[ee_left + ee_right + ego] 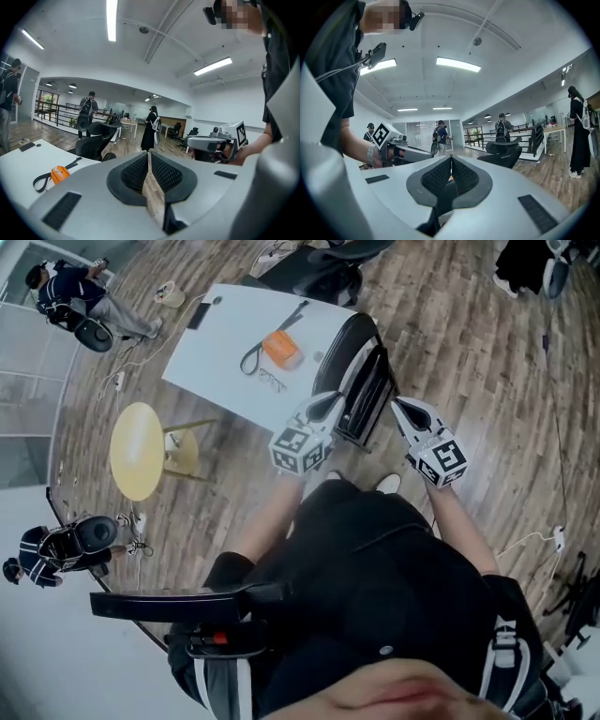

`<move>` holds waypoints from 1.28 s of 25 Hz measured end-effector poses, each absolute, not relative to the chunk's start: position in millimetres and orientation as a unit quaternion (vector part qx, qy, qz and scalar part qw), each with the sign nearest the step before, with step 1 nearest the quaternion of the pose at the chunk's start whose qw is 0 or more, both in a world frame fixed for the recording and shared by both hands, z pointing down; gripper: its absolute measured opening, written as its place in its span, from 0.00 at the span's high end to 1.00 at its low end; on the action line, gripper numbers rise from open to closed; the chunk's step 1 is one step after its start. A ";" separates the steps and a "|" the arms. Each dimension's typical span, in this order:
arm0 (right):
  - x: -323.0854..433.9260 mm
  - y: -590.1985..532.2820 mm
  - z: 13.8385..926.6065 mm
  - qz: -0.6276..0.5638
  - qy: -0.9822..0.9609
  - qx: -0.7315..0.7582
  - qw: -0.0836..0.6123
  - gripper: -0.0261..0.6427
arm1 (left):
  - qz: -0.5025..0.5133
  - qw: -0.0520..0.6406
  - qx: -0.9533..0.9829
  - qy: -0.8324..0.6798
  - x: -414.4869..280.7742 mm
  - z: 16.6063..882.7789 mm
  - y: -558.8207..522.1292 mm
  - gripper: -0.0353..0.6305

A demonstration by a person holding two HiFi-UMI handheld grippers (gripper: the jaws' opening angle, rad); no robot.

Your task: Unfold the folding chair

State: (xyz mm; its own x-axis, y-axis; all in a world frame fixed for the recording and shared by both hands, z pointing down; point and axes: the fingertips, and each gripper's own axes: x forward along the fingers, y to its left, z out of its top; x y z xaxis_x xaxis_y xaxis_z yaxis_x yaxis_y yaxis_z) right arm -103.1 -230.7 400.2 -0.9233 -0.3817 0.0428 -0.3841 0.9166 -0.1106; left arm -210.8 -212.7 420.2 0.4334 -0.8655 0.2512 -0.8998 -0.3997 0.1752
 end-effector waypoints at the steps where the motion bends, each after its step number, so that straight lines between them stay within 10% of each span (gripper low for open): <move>1: -103.1 -237.3 402.8 0.057 -0.978 0.199 0.011 0.95 | 0.065 0.147 0.832 -0.531 -215.5 423.7 -220.1 0.94; 7: -126.1 -266.1 427.6 0.098 -0.974 0.206 0.011 0.95 | 0.117 0.195 0.810 -0.541 -257.0 471.6 -257.2 0.93; 18: -158.4 -272.8 466.2 0.144 -0.959 0.238 0.050 0.95 | 0.262 0.288 0.747 -0.539 -320.9 589.8 -308.0 0.62; 32: -129.3 -275.8 515.4 0.206 -0.918 0.327 0.090 0.95 | 0.314 0.364 0.719 -0.502 -310.5 640.0 -324.5 0.76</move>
